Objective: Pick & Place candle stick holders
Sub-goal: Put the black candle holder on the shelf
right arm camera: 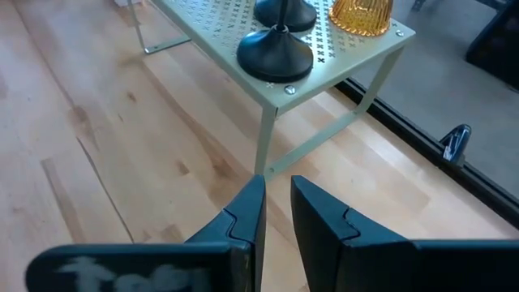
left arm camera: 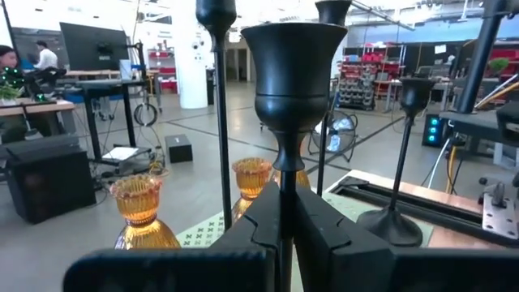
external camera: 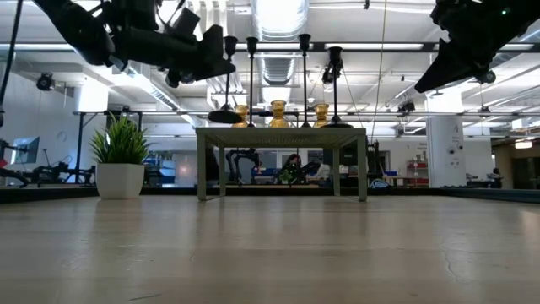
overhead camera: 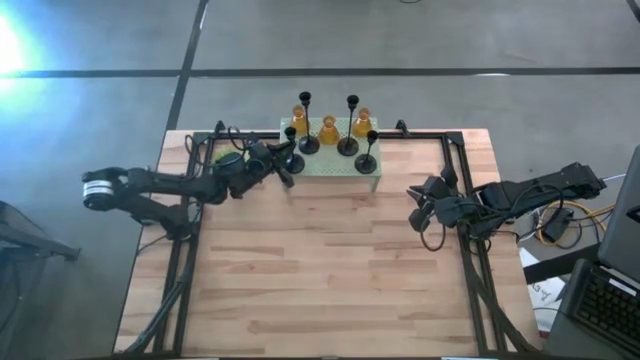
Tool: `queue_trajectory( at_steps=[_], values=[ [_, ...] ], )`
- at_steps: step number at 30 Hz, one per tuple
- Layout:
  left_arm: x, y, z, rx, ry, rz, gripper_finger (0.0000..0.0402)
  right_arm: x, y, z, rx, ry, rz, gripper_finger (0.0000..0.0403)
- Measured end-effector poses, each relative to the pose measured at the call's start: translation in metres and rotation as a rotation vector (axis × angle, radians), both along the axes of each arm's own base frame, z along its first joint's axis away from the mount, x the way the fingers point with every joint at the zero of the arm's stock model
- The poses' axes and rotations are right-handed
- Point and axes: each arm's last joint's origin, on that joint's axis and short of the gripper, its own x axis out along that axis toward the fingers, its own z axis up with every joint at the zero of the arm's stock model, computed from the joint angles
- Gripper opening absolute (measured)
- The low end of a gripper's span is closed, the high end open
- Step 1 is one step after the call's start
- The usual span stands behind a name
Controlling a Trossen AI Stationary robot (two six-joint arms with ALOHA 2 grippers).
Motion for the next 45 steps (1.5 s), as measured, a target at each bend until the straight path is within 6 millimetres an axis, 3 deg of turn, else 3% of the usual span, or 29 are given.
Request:
queue_trajectory(
  at_steps=[45],
  values=[
    [0.001,0.020,-0.014,-0.074,0.013,0.017,0.0017,0.001,0.000,-0.001,-0.001,-0.007,0.008,0.0052]
  ],
)
